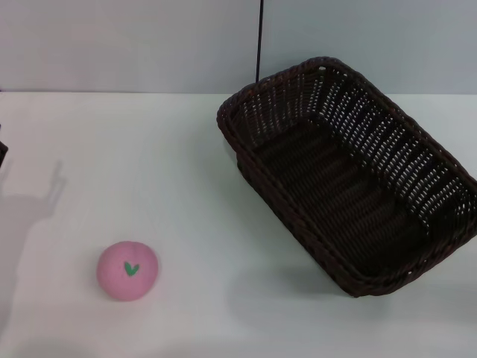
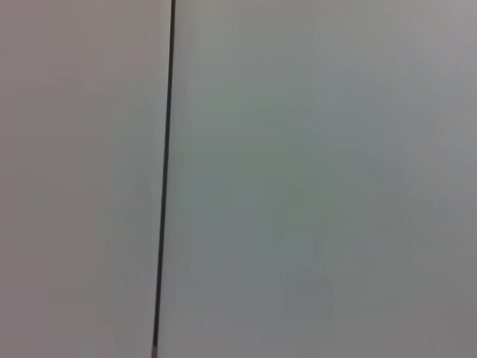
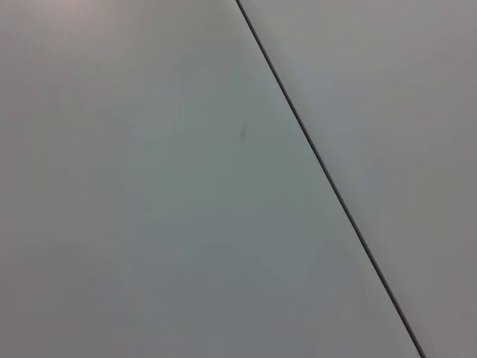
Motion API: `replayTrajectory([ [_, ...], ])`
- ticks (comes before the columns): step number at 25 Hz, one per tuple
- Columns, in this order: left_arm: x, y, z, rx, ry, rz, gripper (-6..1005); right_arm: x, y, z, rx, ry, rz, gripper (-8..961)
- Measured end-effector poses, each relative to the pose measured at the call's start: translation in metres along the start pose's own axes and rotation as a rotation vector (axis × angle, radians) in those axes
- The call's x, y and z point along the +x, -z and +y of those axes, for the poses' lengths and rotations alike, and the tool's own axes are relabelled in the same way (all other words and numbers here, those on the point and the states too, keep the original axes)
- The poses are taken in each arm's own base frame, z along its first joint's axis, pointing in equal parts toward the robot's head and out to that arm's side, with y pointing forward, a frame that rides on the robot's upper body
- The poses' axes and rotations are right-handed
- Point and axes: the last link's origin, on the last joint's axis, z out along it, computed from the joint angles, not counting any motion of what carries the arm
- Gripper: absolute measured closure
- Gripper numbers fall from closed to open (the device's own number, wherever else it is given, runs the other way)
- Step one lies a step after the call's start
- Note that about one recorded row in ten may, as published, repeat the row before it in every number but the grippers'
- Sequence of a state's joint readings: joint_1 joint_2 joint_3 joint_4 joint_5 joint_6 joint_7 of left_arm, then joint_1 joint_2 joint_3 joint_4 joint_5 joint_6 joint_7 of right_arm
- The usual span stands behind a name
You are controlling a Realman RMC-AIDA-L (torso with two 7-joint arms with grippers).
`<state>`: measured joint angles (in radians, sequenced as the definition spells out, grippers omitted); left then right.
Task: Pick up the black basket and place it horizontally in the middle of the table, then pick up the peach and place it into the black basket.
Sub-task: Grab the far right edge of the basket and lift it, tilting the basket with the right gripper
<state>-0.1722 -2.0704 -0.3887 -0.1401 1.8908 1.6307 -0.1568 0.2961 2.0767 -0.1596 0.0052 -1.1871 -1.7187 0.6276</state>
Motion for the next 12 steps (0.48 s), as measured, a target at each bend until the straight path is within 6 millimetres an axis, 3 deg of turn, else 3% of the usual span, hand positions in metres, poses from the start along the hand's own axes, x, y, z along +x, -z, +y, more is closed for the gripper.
replayTrajectory([
  [12, 0.002, 0.004, 0.005, -0.028, 0.006, 0.015, 191, -0.01, 0.022, -0.002, -0.014, 0.001, -0.019, 303],
])
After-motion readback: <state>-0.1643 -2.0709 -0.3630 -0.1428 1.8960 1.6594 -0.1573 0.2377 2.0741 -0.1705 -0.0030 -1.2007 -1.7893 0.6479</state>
